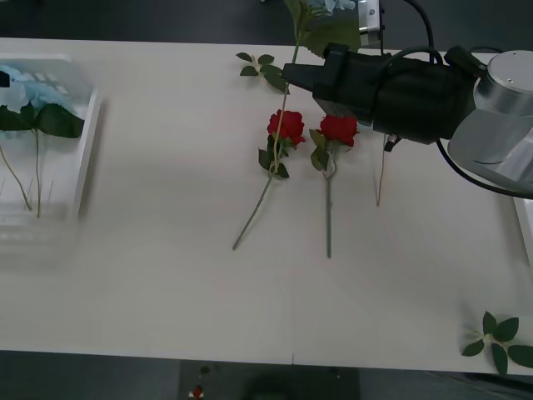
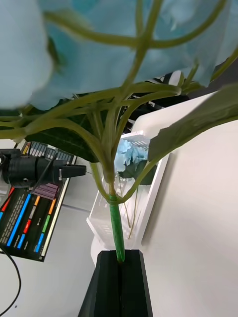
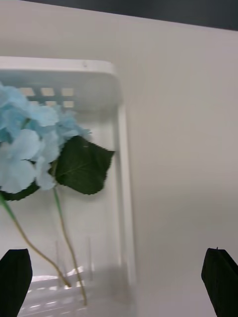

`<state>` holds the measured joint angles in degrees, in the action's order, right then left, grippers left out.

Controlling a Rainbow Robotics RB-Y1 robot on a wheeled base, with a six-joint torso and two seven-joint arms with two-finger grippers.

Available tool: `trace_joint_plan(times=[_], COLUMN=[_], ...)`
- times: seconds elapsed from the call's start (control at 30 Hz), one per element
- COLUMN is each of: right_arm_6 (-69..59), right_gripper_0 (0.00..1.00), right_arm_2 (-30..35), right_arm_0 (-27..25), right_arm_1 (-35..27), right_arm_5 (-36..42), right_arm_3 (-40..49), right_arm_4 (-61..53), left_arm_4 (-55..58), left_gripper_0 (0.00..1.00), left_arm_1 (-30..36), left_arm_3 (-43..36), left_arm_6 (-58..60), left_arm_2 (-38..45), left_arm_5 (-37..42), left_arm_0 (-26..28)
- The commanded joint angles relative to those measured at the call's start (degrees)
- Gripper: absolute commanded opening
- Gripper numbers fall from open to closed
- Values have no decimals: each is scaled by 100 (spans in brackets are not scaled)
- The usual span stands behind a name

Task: Put the red flowers into the right box and the blue flowers into the left box

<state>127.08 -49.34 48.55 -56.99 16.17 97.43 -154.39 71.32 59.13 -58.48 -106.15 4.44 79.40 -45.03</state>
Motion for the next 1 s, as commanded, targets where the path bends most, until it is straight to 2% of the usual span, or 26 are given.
trace_joint_plan(times=[0.03,0.37,0.77,1.0], right_arm_6=[-166,-166,-166,-166], right_gripper_0=[0,0,0,0], right_arm_2=[101,101,101,101], right_arm_0=[111,111,111,111], right_arm_1=[-76,-76,-76,-76], right_arm_5=[35,35,35,35], right_arm_3=[136,136,136,136], right_arm_4=[31,31,31,31], left_arm_4=[760,1973,4118,4882], left_gripper_0=[100,100,100,100], left_arm_1=[187,-349,-824,-1228], left_arm_3=[-182,-823,-920,-920], left_arm_6=[-318,-274,-327,-397], left_arm_2=[-31,-14,-690,-875], left_arm_5=[67,40,-56,-91], left_arm_0=[-226,-226,-226,-217])
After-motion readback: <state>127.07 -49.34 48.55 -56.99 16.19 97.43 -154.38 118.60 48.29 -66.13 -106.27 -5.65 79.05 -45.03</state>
